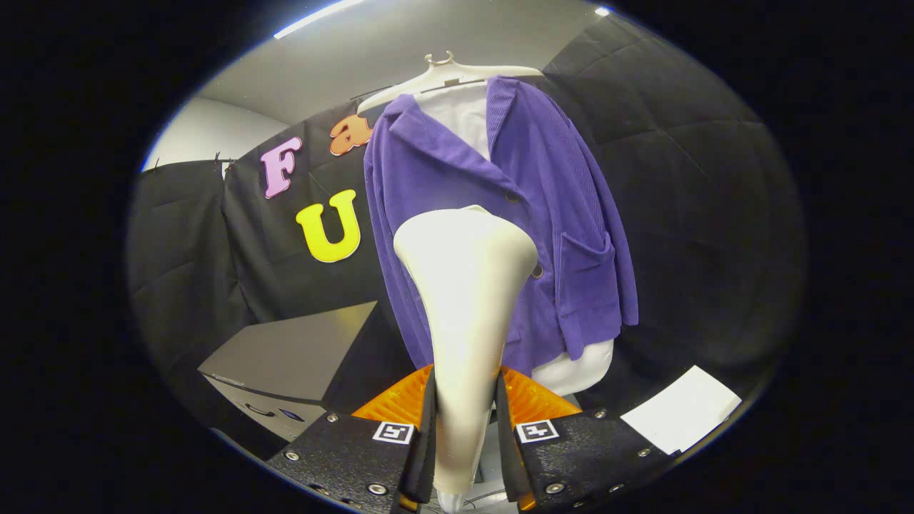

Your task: Iron the clothes twice with a garment steamer, once on the left side and once on the right side.

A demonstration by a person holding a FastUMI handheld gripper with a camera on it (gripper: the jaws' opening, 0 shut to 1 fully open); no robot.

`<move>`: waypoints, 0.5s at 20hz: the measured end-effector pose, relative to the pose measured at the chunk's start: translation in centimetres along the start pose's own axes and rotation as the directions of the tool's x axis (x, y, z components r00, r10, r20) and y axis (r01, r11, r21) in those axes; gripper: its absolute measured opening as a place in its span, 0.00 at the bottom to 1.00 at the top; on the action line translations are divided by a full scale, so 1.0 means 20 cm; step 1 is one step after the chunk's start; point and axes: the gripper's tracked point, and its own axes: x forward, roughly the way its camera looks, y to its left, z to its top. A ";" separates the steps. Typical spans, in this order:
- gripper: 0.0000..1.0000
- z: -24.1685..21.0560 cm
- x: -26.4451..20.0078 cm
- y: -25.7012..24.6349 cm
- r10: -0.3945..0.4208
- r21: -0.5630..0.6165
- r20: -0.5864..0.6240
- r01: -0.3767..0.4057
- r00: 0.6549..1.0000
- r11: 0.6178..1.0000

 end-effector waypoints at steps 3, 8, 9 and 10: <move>0.38 0.22 -0.06 -0.01 0.000 -0.018 0.081 0.001 0.997 1.000; 0.38 0.56 -0.07 -0.07 -0.033 -0.018 0.189 0.038 0.981 0.999; 0.37 0.61 -0.06 -0.09 -0.042 -0.023 0.202 0.047 0.979 0.999; 0.37 0.67 -0.05 -0.11 -0.049 -0.025 0.217 0.056 0.975 0.998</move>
